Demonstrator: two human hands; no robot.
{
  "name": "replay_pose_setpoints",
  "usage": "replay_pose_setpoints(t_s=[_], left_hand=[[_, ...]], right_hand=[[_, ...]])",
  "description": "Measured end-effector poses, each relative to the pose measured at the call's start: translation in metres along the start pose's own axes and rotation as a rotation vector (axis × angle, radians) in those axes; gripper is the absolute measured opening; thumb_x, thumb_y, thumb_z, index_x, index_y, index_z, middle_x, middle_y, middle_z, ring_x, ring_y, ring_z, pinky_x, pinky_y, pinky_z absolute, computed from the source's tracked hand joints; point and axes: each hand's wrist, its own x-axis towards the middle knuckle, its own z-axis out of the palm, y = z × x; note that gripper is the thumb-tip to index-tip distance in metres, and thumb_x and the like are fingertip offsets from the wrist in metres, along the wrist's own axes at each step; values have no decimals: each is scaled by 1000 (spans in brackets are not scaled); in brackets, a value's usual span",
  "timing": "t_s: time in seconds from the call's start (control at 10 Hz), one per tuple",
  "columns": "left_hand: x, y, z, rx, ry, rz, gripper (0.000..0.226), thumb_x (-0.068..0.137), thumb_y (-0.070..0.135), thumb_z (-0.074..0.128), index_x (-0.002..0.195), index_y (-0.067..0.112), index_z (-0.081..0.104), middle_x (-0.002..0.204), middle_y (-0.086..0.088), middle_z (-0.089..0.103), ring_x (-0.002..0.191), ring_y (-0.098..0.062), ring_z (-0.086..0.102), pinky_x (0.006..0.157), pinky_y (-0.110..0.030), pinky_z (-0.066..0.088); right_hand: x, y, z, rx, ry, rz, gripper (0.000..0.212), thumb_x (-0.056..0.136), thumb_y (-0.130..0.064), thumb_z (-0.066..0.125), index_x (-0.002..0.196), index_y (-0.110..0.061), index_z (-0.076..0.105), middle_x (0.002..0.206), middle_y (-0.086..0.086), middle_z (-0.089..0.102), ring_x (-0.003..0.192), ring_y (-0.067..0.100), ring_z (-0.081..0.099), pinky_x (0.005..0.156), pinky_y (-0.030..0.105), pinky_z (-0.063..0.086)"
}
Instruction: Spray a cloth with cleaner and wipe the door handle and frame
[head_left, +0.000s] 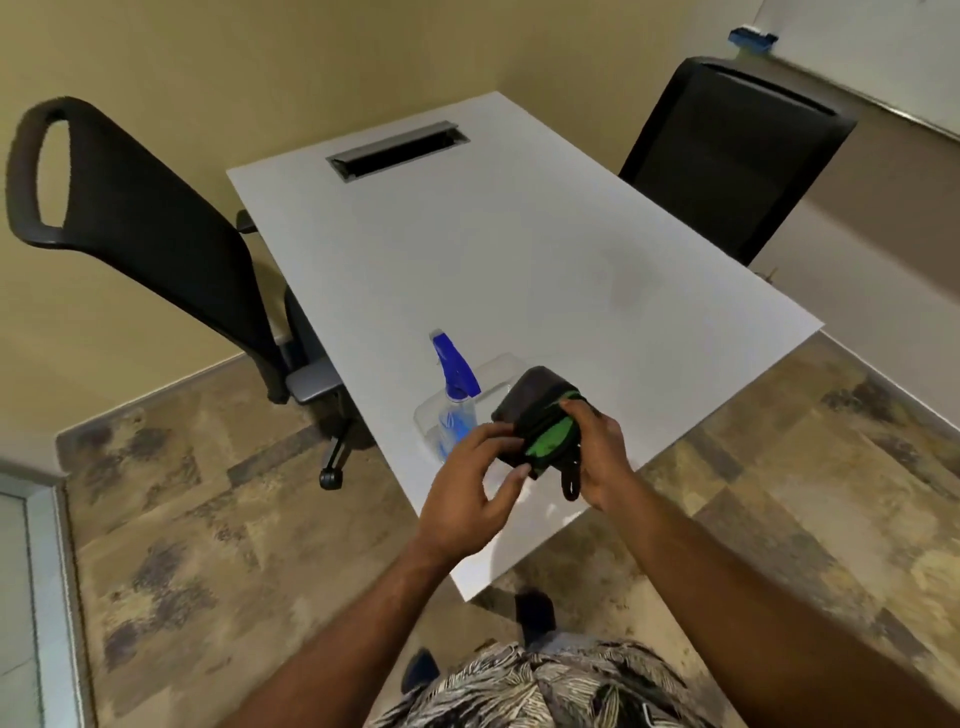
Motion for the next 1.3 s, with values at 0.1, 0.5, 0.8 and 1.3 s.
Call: replay_pose_setpoints(t_s=[0.1, 0.5, 0.8, 1.3], left_hand=[[-2, -27, 4, -72, 303, -280, 24, 98, 29, 67, 120, 24, 59, 118, 2, 60, 105, -5, 61, 77, -25, 58], [40, -90, 20, -421, 168, -994, 72, 106, 25, 55, 162, 29, 10, 160, -16, 36, 135, -40, 50, 89, -51, 59], [40, -91, 26, -448, 162, -925, 70, 105, 24, 57, 161, 31, 15, 147, -15, 51, 125, -37, 59, 89, -52, 60], [43, -93, 23, -412, 145, -964, 71, 104, 19, 58, 160, 33, 17, 146, -15, 52, 126, -39, 59, 90, -53, 59]], right_hand=[[27, -13, 3, -5, -2, 30, 64, 86, -29, 74, 139, -6, 47, 128, 24, 60, 115, 41, 62, 91, 61, 55], [66, -27, 35, -69, -19, 223, 46, 86, -24, 77, 122, -1, 60, 104, 20, 70, 86, 34, 71, 63, 49, 62], [70, -19, 46, -187, 10, 216, 40, 88, 10, 60, 127, 6, 54, 115, 27, 63, 96, 44, 69, 45, 40, 56], [84, -20, 29, -1447, 19, -241, 53, 78, -45, 79, 117, -11, 65, 113, 11, 70, 102, 31, 68, 76, 33, 52]])
